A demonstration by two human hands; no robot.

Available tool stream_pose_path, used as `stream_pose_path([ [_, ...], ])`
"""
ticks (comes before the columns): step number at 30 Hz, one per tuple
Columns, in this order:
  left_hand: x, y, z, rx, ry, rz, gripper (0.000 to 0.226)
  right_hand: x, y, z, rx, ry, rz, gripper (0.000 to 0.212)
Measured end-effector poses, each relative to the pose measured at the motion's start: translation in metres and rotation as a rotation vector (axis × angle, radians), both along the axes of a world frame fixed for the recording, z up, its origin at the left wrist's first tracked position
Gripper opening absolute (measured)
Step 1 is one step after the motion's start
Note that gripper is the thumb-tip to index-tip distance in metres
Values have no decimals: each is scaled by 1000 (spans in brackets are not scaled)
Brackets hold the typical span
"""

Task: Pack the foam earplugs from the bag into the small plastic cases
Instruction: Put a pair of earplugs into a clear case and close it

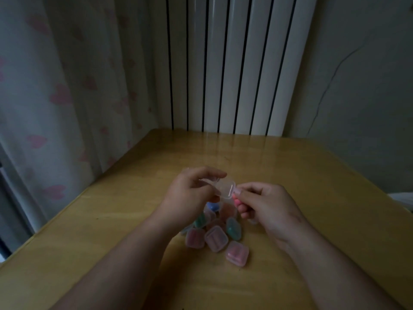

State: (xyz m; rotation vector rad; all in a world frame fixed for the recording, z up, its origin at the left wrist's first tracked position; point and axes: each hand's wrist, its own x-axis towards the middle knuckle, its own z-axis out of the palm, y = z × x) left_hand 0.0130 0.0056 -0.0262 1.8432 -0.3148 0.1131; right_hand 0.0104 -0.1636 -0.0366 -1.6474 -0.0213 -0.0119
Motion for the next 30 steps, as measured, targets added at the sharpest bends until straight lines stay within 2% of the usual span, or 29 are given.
stream_pose_path([
  [3,1,-1,-2,85,-42,39,36,0,0,1,1,-65,-77,5],
  [6,2,-2,-4,105,-47,83,41,1,-2,5,-17,-269,-231,9],
  [9,2,-6,-5,105,-59,98,40,-3,3,5,-32,-351,-168,13],
  [13,1,-9,-4,86,-62,89,37,-6,10,-1,-262,-421,-121,20],
  [20,1,-7,-5,-44,16,64,38,-10,12,-1,-627,-588,-232,8],
  [26,1,-5,-4,-107,56,38,40,0,15,-13,-572,-654,-350,13],
  [30,1,-5,-4,-107,60,29,41,-1,17,-10,-476,-563,-351,9],
])
